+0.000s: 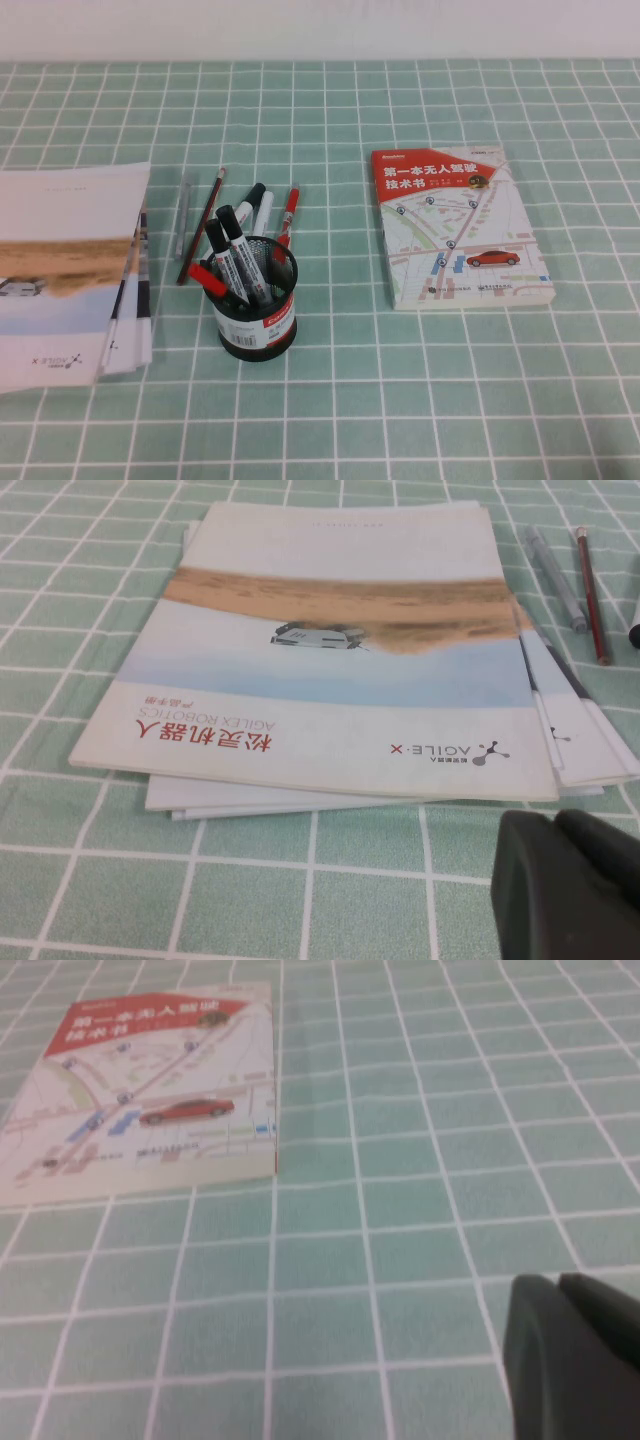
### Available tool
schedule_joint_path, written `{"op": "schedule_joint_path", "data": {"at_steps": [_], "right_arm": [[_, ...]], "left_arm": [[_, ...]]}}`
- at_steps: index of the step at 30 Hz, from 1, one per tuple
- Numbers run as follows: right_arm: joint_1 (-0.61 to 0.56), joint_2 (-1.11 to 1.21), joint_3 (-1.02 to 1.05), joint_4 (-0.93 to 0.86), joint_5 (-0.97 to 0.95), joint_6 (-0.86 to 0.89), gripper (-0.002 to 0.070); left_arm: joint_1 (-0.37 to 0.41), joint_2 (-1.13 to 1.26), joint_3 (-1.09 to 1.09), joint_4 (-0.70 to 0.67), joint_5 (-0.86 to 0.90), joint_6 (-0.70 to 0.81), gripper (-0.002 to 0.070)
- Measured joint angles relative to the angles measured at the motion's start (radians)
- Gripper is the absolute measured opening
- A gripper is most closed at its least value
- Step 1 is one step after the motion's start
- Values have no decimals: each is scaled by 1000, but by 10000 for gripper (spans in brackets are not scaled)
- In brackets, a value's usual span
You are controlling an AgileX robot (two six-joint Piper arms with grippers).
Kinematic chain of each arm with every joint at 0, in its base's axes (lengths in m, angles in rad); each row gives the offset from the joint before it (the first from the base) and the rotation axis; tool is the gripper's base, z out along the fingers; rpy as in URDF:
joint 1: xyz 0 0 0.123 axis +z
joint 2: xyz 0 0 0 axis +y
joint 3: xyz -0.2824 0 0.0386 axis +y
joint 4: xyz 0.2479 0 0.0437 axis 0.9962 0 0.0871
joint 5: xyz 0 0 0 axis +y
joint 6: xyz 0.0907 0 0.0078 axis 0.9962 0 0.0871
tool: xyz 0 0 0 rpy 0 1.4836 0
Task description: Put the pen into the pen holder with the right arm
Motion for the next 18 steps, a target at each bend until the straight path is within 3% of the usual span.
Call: {"op": "schedule_joint_path", "data": {"at_steps": [10,18], "right_arm": [[0,0,0,14,-81,0,-20],[0,0,2,159,-181,0,-20]], "left_arm": [[0,0,0,0,0,0,-4],[0,0,0,0,0,0,-4]]}}
